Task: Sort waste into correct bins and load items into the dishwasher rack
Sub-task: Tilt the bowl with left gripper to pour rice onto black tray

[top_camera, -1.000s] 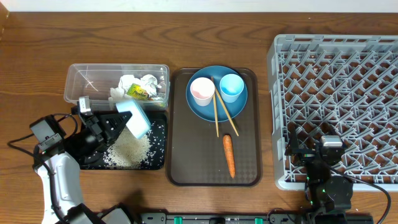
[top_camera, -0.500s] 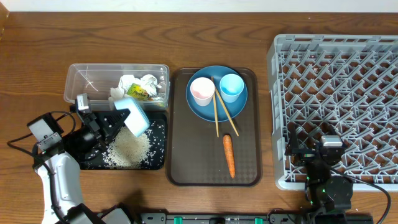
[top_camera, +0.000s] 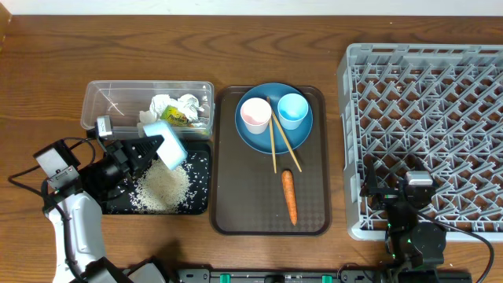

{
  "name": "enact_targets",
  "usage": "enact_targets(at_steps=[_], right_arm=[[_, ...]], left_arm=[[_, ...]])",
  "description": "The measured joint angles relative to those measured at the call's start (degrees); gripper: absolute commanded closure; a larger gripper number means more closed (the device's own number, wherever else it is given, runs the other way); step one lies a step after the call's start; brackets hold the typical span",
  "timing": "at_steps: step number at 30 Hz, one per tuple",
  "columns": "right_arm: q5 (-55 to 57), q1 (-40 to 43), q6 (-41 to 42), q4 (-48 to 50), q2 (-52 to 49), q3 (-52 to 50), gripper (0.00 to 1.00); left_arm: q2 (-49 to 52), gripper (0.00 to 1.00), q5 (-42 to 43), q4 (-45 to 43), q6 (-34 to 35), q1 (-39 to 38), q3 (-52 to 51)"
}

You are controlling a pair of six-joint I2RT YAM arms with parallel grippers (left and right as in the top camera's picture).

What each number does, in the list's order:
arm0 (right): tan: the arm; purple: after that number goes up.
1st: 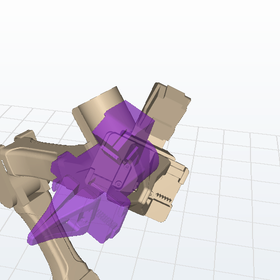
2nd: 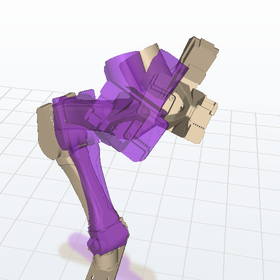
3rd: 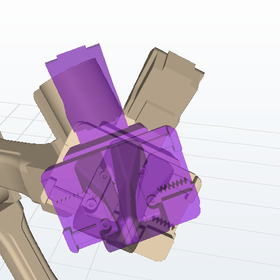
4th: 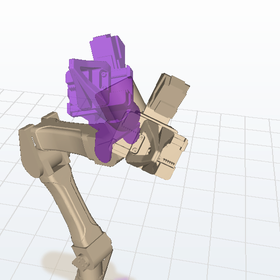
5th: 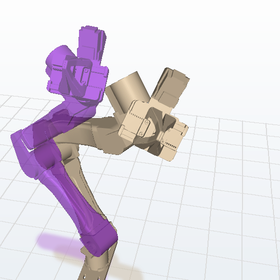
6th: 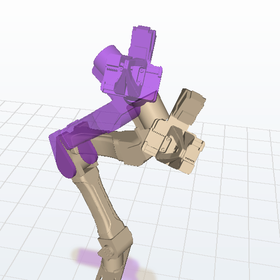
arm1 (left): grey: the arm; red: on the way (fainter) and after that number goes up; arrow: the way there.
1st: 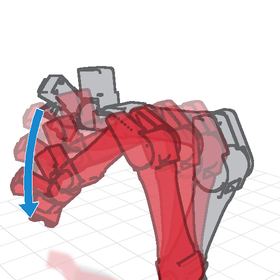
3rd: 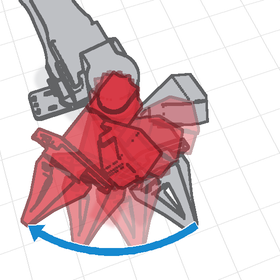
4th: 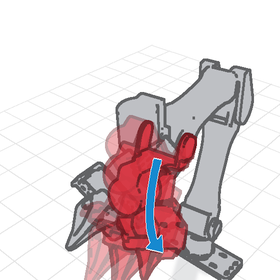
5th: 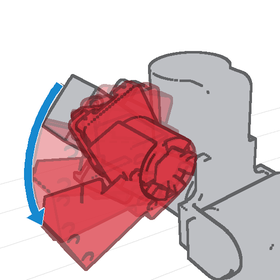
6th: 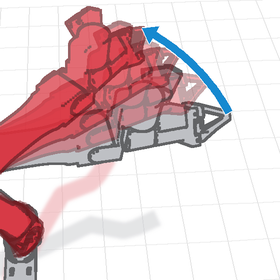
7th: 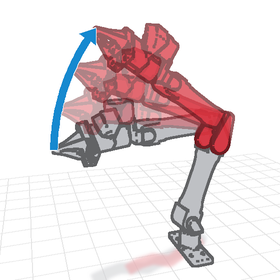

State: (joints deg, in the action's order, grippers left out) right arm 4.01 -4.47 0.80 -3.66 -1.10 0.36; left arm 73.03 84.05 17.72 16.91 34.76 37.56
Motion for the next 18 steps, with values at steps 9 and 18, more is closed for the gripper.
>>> enact_targets(at_steps=[9,18], right_arm=[[0.0,0.0,0.0,0.0,0.0,0.0,0.01],[0.0,0.0,0.0,0.0,0.0,0.0,0.01]], left_arm=[[-0.7,0.94,-3.7,0.2,1.0,0.0,0.0],[-15.6,0.94,-15.4,4.5,3.9,-6.7,0.0]])
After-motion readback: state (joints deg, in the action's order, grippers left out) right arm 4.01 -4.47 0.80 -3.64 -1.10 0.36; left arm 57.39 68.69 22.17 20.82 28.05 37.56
